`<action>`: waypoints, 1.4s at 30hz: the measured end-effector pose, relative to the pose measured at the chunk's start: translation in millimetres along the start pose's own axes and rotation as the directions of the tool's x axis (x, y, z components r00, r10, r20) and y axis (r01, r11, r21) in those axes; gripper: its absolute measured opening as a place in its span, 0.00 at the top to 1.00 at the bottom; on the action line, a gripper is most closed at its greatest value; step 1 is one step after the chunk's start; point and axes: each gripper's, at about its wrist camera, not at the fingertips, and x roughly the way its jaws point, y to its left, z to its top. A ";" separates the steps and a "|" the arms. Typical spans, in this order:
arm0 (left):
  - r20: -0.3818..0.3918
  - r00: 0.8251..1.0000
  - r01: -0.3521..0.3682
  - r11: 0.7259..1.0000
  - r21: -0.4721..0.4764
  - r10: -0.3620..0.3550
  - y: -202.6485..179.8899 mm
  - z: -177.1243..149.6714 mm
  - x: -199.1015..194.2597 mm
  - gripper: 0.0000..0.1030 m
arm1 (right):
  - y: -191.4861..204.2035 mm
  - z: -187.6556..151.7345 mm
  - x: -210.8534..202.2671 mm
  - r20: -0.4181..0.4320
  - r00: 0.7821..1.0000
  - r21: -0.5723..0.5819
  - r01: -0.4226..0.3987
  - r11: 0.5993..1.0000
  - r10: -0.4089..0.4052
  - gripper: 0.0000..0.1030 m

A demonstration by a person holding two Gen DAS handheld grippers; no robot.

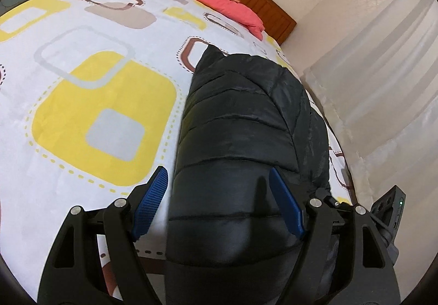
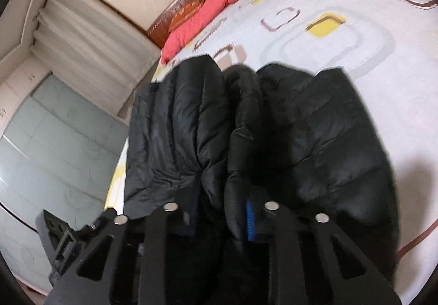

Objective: Fold large clothes

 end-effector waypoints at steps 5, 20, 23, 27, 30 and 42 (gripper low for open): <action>-0.015 1.000 0.021 0.999 0.044 -0.020 -14.0 -5.4 11.8 0.26 | -29.3 13.6 -28.0 0.073 0.995 0.007 0.072 0.997 -0.073 0.80; -0.144 0.988 -0.042 0.991 0.131 0.061 -29.2 -25.6 87.4 0.24 | -106.1 5.4 -18.3 0.037 0.998 0.121 0.054 0.991 -0.059 0.81; -0.130 0.990 -0.034 0.990 0.133 0.051 -29.7 -23.3 78.1 0.26 | -104.0 10.9 -19.4 0.032 0.998 0.125 0.053 0.991 -0.057 0.79; -0.109 0.994 -0.008 0.998 0.069 0.015 -24.2 -23.8 57.5 0.26 | -98.8 15.5 -29.1 0.041 0.998 0.115 0.051 0.992 -0.056 0.69; -0.073 0.997 0.026 0.999 0.045 -0.023 -22.8 -25.7 36.3 0.26 | -86.8 14.1 -47.4 0.065 0.995 0.097 0.069 0.993 -0.075 0.67; -0.071 0.995 0.058 0.972 -0.226 -0.076 7.1 -70.5 26.7 0.24 | -64.4 -29.6 -89.9 0.078 0.996 0.100 0.038 0.994 -0.046 0.55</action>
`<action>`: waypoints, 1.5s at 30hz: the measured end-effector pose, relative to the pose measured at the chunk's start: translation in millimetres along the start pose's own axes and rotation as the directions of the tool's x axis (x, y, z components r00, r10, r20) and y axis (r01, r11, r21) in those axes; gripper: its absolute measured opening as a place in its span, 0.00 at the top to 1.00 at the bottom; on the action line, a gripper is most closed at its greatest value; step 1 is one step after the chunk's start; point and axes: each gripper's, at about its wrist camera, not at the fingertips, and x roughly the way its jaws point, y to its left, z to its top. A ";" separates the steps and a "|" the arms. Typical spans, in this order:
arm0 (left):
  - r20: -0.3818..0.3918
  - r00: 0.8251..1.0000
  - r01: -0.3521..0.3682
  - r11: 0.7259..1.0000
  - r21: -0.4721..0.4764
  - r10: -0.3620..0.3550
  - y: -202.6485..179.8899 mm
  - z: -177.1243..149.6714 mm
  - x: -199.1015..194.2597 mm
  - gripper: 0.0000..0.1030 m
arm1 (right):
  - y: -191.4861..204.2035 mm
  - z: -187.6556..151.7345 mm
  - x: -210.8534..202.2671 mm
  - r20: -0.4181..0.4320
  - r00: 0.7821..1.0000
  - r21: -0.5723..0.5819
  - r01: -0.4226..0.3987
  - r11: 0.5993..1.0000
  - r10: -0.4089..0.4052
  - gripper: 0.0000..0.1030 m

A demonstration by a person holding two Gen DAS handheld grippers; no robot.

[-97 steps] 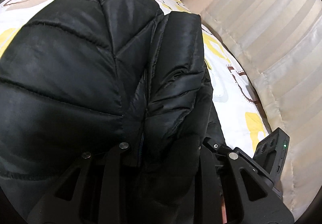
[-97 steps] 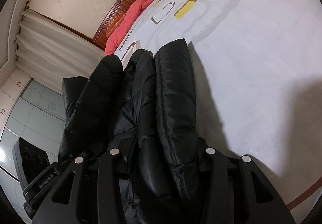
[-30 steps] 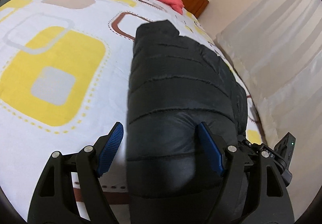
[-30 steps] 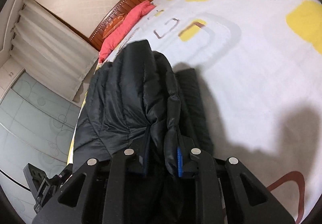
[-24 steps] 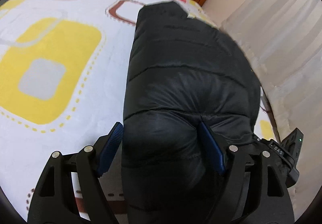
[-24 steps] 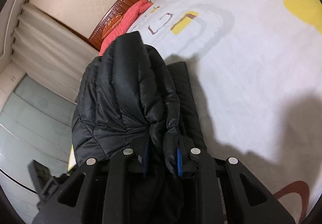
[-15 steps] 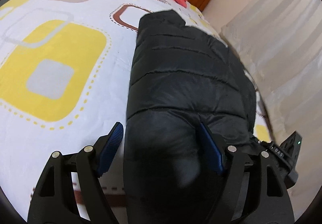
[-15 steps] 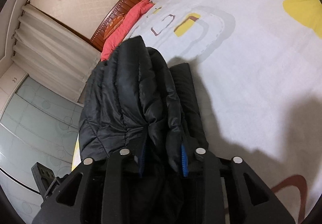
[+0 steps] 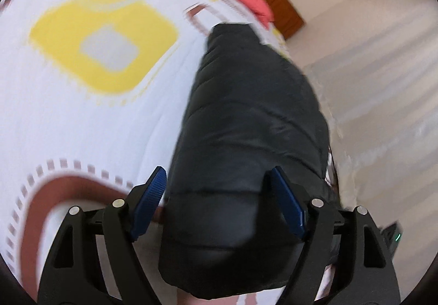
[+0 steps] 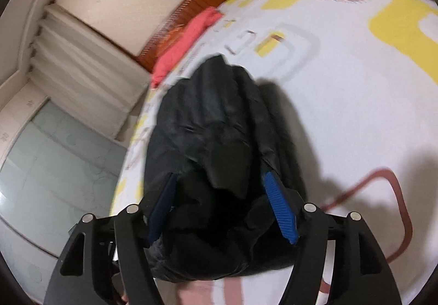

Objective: Fold large clothes

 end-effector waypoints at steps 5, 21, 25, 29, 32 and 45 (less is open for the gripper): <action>-0.046 0.999 -0.022 0.997 -0.076 0.019 11.2 -13.4 22.1 0.35 | -33.1 -16.6 25.6 -0.037 0.999 0.095 0.013 0.995 -0.010 0.71; 0.065 0.998 -0.007 0.999 -0.036 0.009 -15.2 54.4 -14.3 0.23 | 18.1 41.3 -2.5 0.053 0.996 0.041 0.064 0.997 -0.066 0.45; 0.049 0.999 0.006 0.999 -0.052 -0.004 -35.1 85.4 18.8 0.23 | 42.0 70.8 22.4 0.084 0.996 -0.002 0.001 1.000 -0.001 0.45; 0.015 0.997 -0.072 0.995 -0.064 0.073 -35.4 83.4 59.2 0.23 | 39.8 74.3 66.6 0.037 0.999 -0.040 0.004 0.999 -0.003 0.49; 0.016 0.997 -0.071 0.994 -0.088 0.072 -25.4 80.4 75.7 0.13 | 28.4 67.3 91.3 -0.002 0.997 -0.069 0.072 0.995 -0.072 0.67; 0.049 0.989 -0.142 0.990 -0.017 0.142 -25.6 68.7 104.7 0.10 | -9.9 53.2 117.8 0.049 0.999 0.011 0.012 1.000 -0.012 0.86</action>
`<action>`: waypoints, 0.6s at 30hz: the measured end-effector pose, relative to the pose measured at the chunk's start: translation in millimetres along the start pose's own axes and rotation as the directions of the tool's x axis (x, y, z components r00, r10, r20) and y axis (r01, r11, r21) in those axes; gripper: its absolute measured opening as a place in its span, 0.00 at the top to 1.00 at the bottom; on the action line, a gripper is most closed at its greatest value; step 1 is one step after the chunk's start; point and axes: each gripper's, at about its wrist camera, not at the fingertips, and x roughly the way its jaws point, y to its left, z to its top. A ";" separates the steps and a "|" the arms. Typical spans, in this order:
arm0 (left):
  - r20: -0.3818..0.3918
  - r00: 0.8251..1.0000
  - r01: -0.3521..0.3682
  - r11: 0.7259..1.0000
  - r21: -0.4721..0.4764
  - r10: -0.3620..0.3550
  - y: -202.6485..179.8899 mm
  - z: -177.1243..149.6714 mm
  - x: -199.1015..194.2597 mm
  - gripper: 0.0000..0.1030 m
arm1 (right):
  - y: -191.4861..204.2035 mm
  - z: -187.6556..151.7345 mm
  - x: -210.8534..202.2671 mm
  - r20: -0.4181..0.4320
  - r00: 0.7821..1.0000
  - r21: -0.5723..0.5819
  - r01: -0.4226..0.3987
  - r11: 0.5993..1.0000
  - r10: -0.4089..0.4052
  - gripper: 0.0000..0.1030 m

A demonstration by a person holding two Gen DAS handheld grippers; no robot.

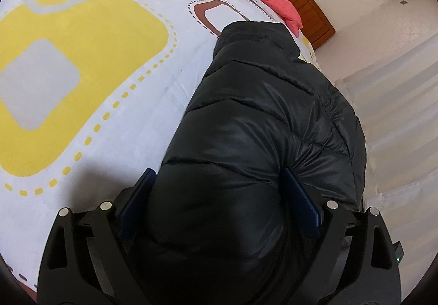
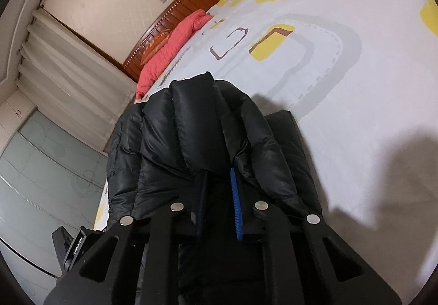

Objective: Fold large clothes
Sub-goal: 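Carry the black jacket bundle with both closed tools over the bed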

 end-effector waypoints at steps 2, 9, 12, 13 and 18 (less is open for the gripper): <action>0.004 1.000 -0.003 1.000 0.009 0.003 0.0 -0.6 1.5 0.10 | -4.5 -3.5 0.1 0.011 1.000 0.001 -0.009 1.000 0.009 0.86; -0.007 1.000 -0.022 1.000 0.019 0.022 -3.1 2.4 1.8 0.11 | -0.5 -1.7 -2.8 0.011 1.000 0.002 0.006 1.000 -0.006 0.86; -0.030 0.999 -0.014 1.000 0.001 0.014 -2.4 6.4 0.8 0.11 | 4.8 0.8 -6.4 0.009 1.000 -0.006 0.020 1.000 -0.020 0.85; -0.036 0.999 -0.010 1.000 -0.005 0.010 -2.2 7.2 0.1 0.11 | 5.1 1.0 -6.7 0.008 1.000 -0.005 0.018 1.000 -0.018 0.83; -0.073 0.997 -0.011 1.000 -0.008 0.010 -3.7 12.8 -8.1 0.11 | 13.7 3.7 -19.9 0.016 1.000 -0.009 0.018 1.000 -0.018 0.67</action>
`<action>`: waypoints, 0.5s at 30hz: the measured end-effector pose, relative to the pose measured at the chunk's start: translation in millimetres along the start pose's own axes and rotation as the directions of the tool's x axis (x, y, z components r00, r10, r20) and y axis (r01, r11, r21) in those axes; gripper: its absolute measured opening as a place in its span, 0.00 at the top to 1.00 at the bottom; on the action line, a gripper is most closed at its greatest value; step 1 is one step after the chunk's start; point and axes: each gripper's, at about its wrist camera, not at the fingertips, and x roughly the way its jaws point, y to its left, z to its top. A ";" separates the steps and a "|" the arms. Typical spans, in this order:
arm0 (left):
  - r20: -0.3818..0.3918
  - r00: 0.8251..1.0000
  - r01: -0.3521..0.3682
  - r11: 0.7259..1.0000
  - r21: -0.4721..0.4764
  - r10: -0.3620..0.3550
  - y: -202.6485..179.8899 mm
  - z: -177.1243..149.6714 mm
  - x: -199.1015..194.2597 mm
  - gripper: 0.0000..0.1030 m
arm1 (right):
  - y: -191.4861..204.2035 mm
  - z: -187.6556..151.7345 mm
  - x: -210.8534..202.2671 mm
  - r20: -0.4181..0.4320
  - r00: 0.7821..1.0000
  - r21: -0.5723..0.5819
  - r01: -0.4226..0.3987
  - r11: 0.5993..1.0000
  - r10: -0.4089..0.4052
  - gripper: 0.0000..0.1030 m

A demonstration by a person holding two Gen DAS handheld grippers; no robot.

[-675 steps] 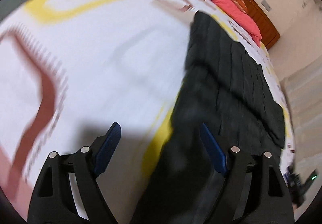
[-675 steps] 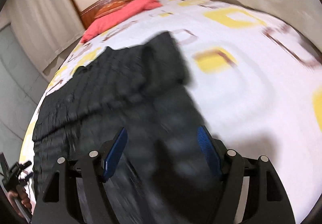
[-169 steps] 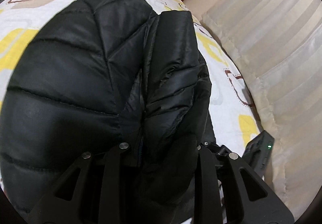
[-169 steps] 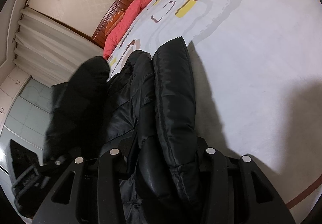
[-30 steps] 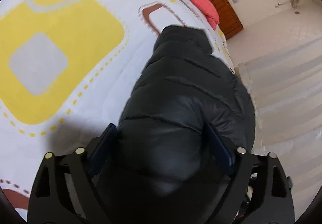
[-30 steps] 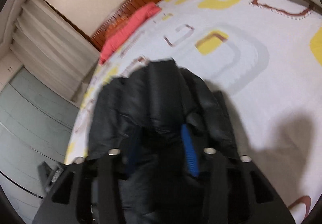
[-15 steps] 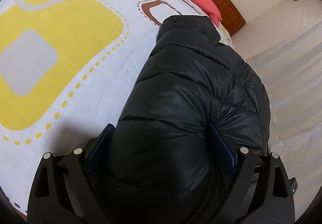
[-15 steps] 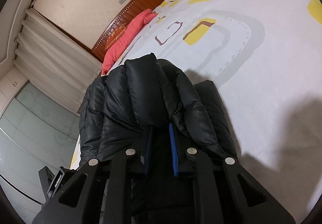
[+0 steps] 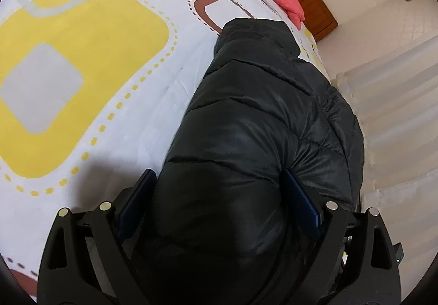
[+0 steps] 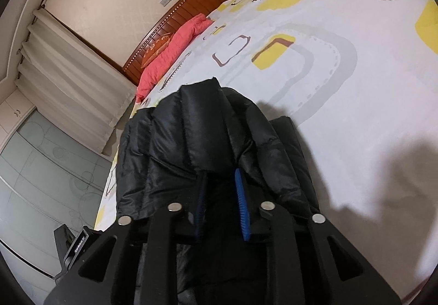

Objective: Fold large clothes
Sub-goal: 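Carry the black jacket bundle with both closed tools over the bed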

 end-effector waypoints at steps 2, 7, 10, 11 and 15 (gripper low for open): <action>-0.004 1.000 -0.008 1.000 0.006 0.008 -0.2 2.9 -10.7 0.11 | 7.0 2.6 -11.0 0.009 1.000 -0.008 -0.009 1.000 0.009 0.50; 0.069 0.998 -0.011 1.000 0.002 0.011 11.6 6.5 -40.1 0.07 | 16.9 8.0 -42.4 0.096 0.994 -0.063 0.060 0.996 -0.054 0.25; 0.023 1.000 -0.002 1.000 -0.013 0.002 20.6 6.1 -34.7 0.05 | 9.2 12.7 -37.6 0.047 0.995 -0.084 0.097 0.992 -0.093 0.25; 0.006 1.000 0.013 1.000 -0.029 -0.012 23.9 5.8 -30.6 0.05 | 5.1 13.3 -33.6 0.023 0.994 -0.084 0.110 0.990 -0.108 0.25; -0.032 0.998 0.059 0.995 -0.078 -0.061 28.6 6.5 -17.8 0.02 | -16.7 10.3 -13.3 -0.090 0.991 -0.037 0.094 0.995 -0.097 0.24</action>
